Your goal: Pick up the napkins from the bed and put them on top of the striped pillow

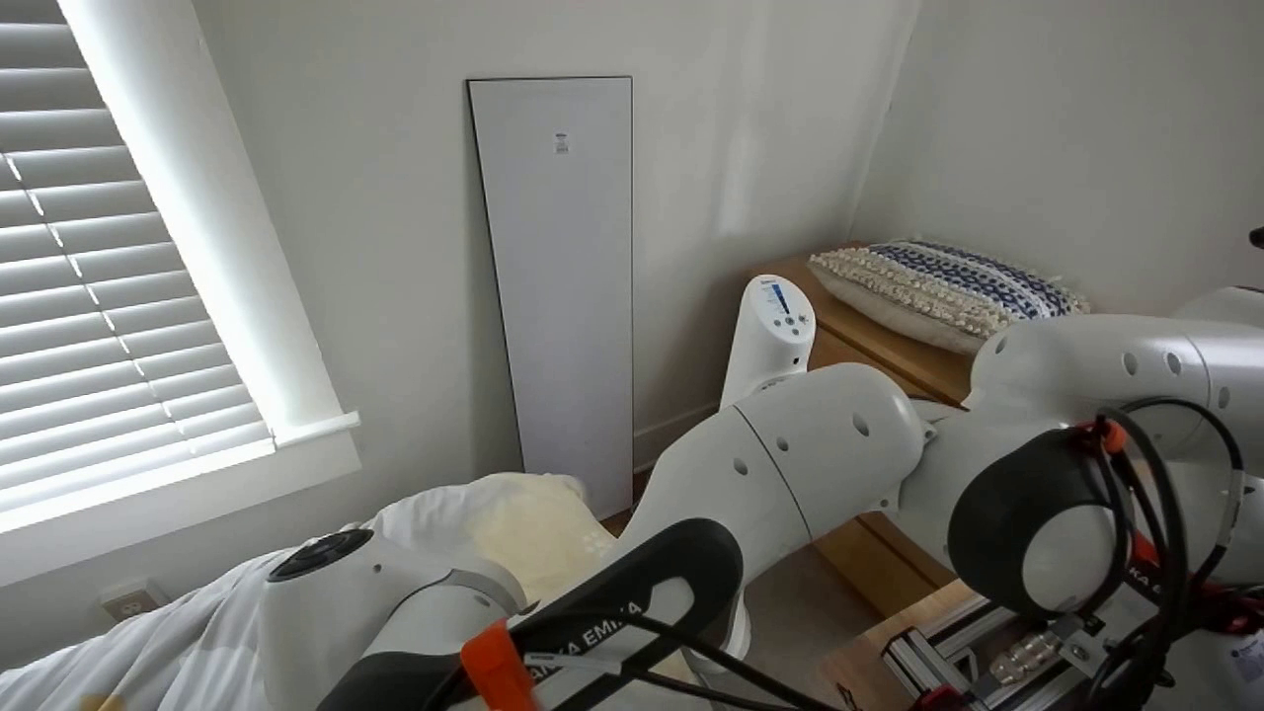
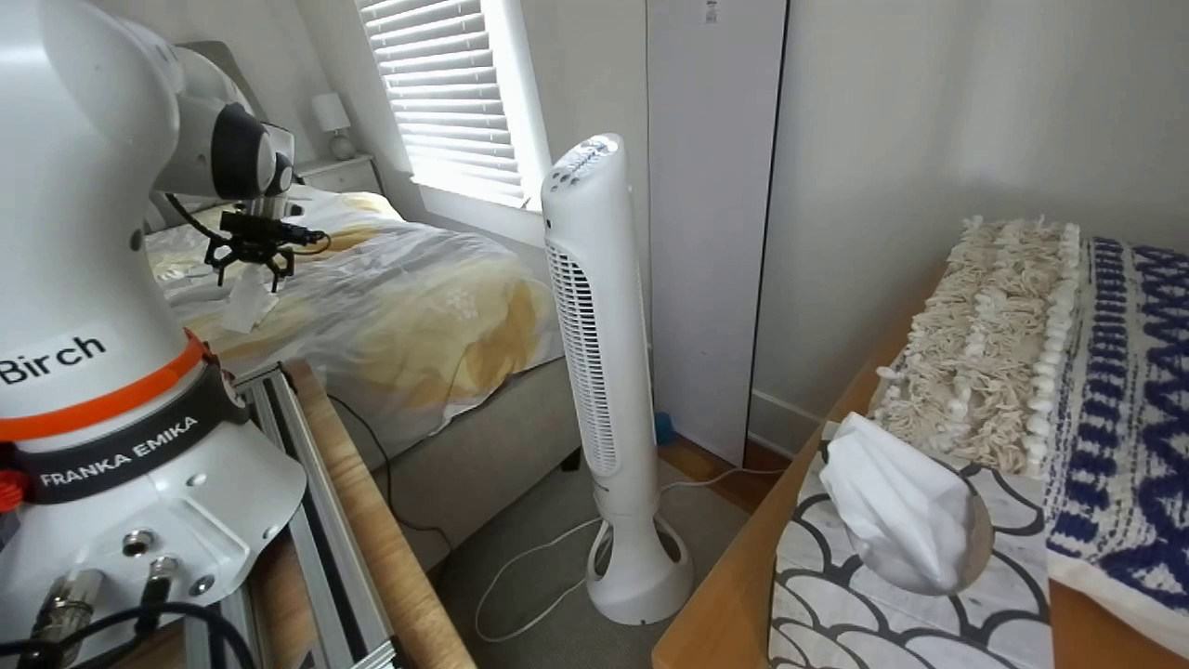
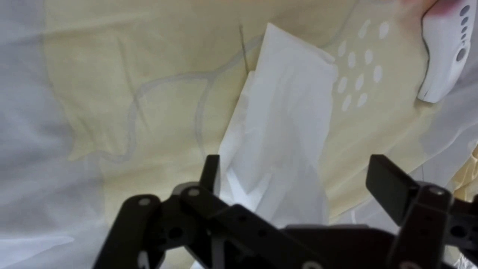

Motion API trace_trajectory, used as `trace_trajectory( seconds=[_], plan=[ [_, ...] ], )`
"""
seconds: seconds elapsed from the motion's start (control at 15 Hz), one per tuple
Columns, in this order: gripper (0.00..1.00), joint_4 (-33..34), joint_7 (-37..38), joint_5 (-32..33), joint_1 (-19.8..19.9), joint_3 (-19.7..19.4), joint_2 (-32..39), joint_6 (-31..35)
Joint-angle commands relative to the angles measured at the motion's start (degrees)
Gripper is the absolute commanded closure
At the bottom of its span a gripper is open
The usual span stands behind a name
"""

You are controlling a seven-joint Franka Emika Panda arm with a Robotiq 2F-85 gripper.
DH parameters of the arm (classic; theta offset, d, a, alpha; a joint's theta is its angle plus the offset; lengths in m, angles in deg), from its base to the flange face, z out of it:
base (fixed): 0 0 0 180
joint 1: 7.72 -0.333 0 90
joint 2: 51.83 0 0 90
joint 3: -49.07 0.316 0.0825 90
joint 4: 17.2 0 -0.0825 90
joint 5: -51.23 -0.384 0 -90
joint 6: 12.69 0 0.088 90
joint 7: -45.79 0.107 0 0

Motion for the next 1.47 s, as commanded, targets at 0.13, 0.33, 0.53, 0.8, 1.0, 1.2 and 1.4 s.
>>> trace_trajectory(
  seconds=[0.13,0.33,0.53,0.8,1.0,1.2,1.4],
  plan=[
    [0.00,-0.58,0.09,-1.93,-1.88,-4.45,-0.23,1.62],
    [0.00,-2.94,0.72,-2.27,-2.83,-6.29,-0.27,7.02],
    [0.00,-4.70,1.04,-1.69,-4.11,-7.47,-0.23,13.34],
    [0.00,-6.77,2.82,0.19,-5.98,-10.31,-0.21,21.27],
    [0.34,-8.55,1.66,-0.05,-6.11,-9.54,-0.19,24.99],
    [0.58,-9.03,0.62,0.27,-6.13,-8.89,-0.19,26.38],
    [0.81,-7.96,0.47,0.52,-6.04,-8.63,-0.22,25.17]
  ],
)
